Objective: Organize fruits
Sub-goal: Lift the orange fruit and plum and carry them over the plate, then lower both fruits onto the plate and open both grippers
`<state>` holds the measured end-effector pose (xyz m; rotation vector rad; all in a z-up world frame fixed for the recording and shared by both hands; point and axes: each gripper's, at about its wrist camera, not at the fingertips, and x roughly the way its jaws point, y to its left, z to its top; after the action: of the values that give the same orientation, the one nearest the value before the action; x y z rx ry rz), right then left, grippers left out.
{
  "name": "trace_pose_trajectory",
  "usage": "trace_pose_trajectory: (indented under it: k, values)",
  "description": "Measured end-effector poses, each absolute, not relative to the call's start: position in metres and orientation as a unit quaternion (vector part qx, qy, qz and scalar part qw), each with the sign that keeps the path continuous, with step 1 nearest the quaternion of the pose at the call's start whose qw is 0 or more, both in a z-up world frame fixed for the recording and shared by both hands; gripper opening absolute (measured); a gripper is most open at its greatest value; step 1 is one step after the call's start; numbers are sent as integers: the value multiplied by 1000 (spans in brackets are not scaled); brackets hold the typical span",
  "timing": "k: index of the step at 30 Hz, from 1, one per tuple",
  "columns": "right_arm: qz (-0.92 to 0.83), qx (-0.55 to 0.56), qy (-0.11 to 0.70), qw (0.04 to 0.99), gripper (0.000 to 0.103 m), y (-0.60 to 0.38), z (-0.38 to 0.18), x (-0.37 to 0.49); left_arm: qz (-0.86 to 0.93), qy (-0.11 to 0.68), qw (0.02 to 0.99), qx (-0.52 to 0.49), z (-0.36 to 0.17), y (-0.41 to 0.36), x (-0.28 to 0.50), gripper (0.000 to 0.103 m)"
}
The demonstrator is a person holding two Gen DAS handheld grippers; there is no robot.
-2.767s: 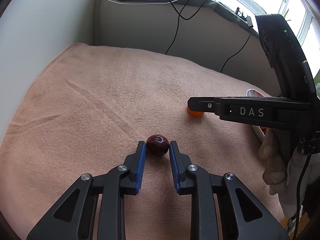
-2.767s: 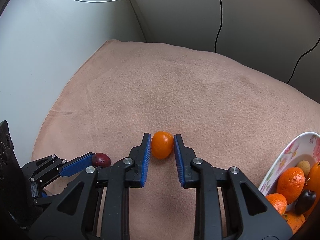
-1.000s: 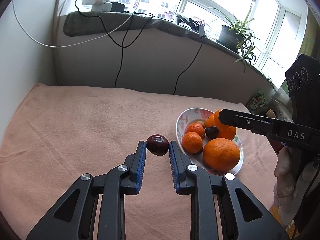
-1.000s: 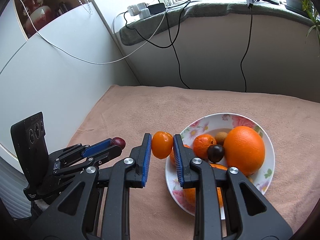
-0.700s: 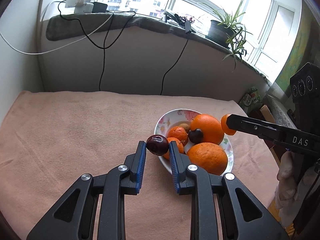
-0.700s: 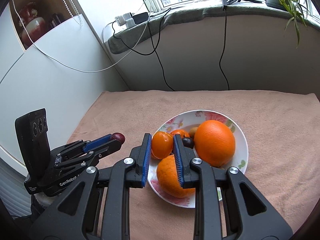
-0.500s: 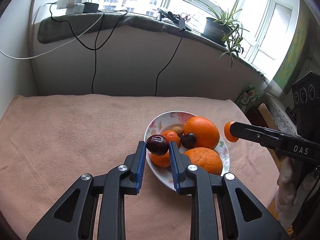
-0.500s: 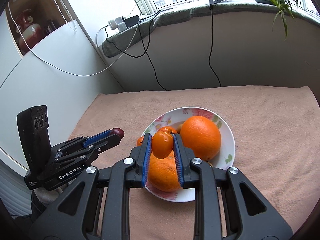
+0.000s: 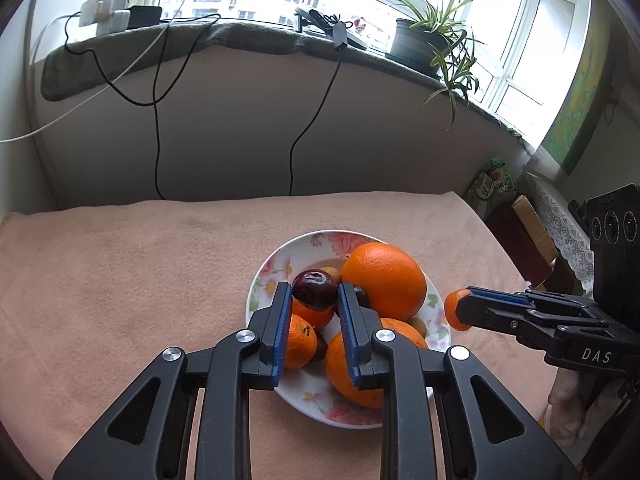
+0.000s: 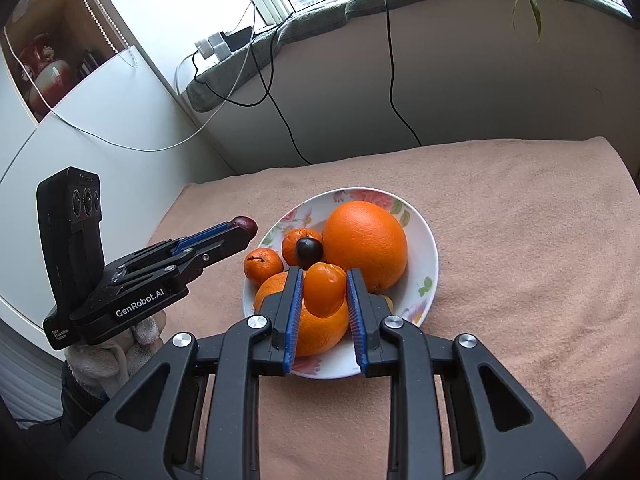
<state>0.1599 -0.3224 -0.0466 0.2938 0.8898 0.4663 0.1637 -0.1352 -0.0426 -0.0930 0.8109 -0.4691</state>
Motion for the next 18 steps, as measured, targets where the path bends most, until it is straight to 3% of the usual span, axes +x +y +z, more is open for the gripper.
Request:
trace_pose_trajectory:
  k: [18]
  values:
    - [225,137,438,860,23,-324,-60,160,-231,391,891,-10,-43,-163,172,22]
